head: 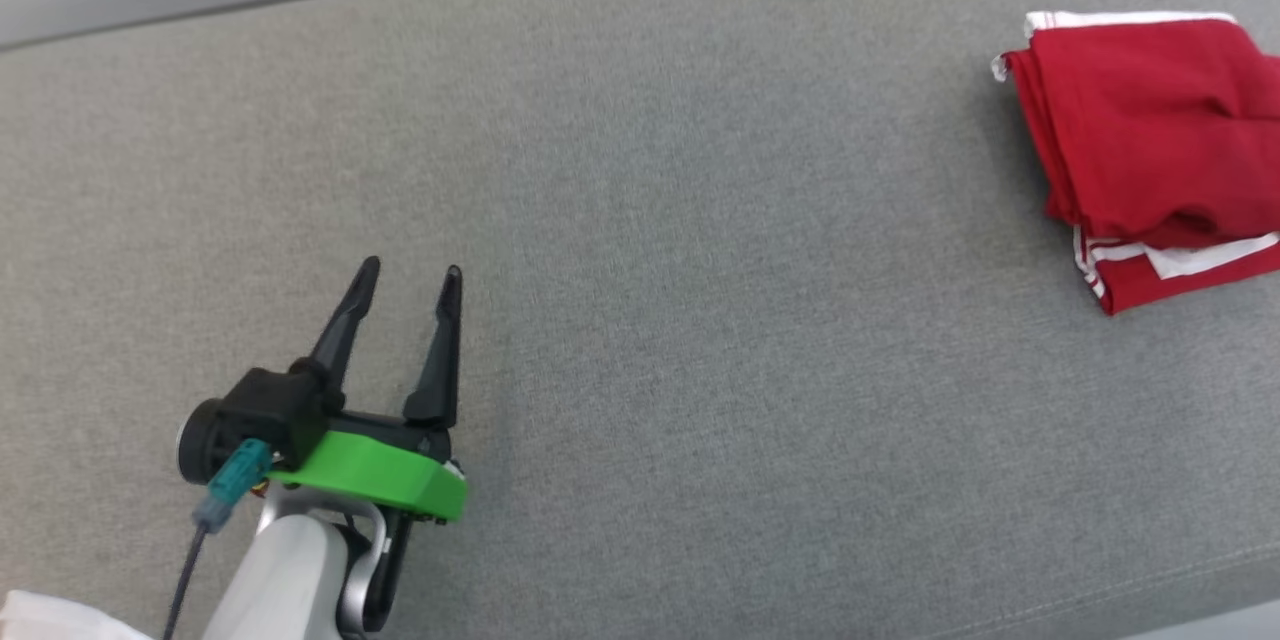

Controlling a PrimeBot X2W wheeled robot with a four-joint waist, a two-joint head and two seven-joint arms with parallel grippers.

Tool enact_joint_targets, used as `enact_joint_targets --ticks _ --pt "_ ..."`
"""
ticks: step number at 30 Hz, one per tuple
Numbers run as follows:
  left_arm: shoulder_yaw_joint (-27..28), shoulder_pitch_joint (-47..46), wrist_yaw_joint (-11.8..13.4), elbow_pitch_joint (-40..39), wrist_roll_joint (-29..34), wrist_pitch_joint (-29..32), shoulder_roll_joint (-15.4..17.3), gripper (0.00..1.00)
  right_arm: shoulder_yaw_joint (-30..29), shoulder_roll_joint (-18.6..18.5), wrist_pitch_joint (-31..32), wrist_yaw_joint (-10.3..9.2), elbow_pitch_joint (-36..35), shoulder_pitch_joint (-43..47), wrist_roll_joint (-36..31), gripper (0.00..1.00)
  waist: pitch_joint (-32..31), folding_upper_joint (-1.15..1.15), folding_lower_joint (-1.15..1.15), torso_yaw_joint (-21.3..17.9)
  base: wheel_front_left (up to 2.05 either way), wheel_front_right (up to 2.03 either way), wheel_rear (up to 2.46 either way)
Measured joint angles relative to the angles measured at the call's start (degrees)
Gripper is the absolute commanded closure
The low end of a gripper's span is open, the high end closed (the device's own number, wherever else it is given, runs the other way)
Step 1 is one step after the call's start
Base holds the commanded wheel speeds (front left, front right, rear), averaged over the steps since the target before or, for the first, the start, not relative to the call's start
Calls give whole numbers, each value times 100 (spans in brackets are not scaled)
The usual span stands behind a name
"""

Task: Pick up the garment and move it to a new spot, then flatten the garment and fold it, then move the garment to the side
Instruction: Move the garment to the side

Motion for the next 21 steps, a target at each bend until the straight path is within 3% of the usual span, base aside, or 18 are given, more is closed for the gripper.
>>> enact_joint_targets --ticks 6,10,16,21 --pt "556 358 130 -438 -53 -8 141 0 -1764 681 0 0 -1350 1499 -1066 0 -595 0 0 38 0 0 0" --pt "786 566 236 -557 -60 -9 180 0 -2480 1109 0 0 -2153 2523 -1628 0 -923 0 0 103 0 0 0" --pt "931 937 293 -501 -75 -8 74 0 -3070 1697 0 -1 -3027 3846 -2136 0 -1282 0 0 294 0 0 0" --pt "1047 1160 244 -433 78 -9 -83 0 -3337 1950 0 0 -3482 4677 -2356 0 -1467 0 0 508 0 0 0"
